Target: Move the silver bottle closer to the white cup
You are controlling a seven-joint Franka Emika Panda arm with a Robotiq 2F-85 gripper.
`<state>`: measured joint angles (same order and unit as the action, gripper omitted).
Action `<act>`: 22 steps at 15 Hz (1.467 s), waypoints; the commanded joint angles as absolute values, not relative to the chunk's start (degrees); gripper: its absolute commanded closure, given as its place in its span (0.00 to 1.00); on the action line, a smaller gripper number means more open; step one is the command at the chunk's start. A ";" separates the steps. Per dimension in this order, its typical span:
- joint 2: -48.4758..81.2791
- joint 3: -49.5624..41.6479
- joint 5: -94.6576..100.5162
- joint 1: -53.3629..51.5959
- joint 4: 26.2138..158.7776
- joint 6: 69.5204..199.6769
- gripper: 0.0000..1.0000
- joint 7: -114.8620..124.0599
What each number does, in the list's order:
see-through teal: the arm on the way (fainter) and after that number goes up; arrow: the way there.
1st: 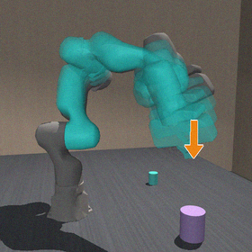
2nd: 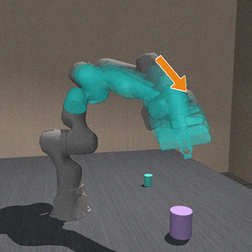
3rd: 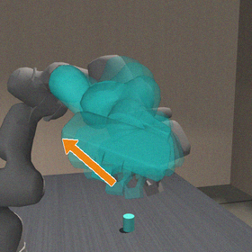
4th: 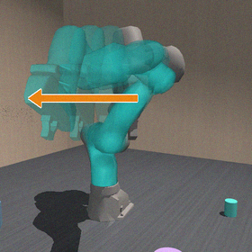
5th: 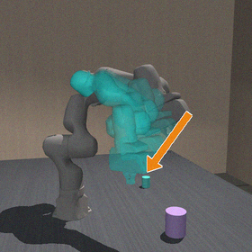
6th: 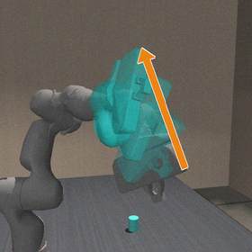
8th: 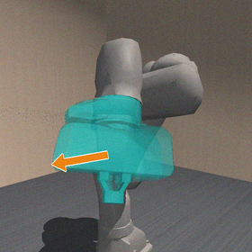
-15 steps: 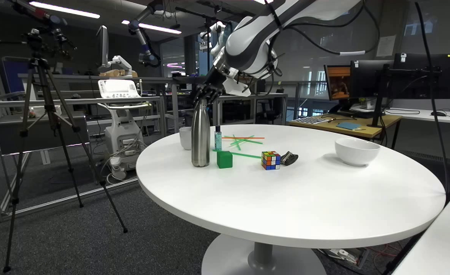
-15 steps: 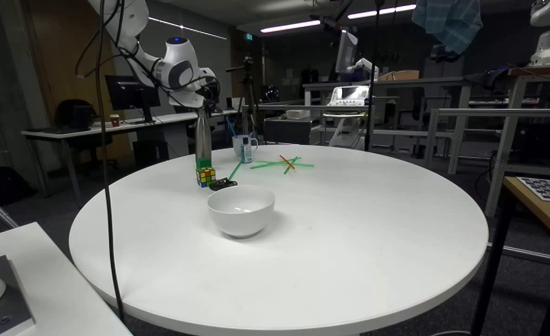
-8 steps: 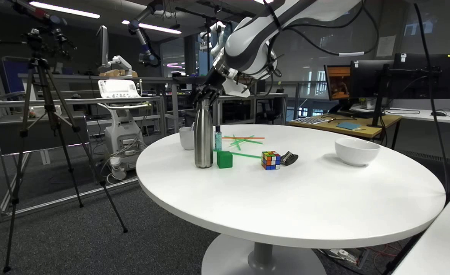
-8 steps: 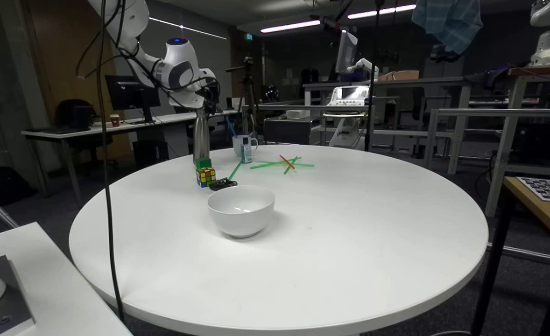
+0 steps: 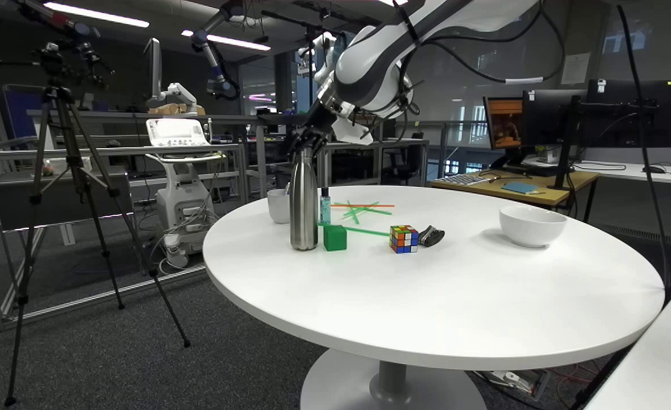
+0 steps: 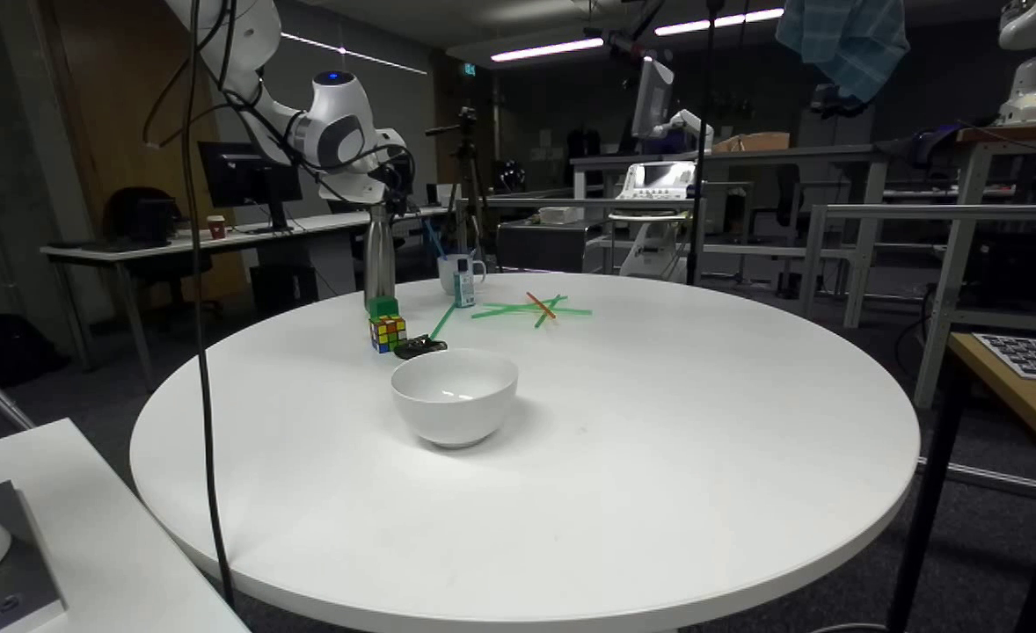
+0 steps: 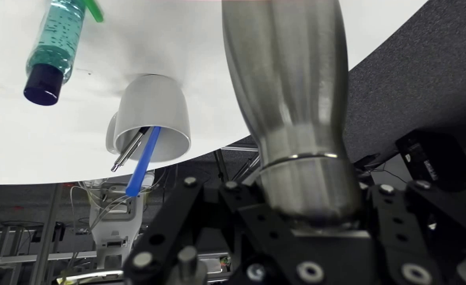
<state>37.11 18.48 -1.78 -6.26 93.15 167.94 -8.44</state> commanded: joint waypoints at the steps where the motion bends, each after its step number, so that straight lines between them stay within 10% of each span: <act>1: 37.43 19.34 -2.41 -5.23 91.42 168.81 0.95 -10.41; 22: 35.80 13.62 -0.57 -6.41 87.79 173.85 0.95 -8.55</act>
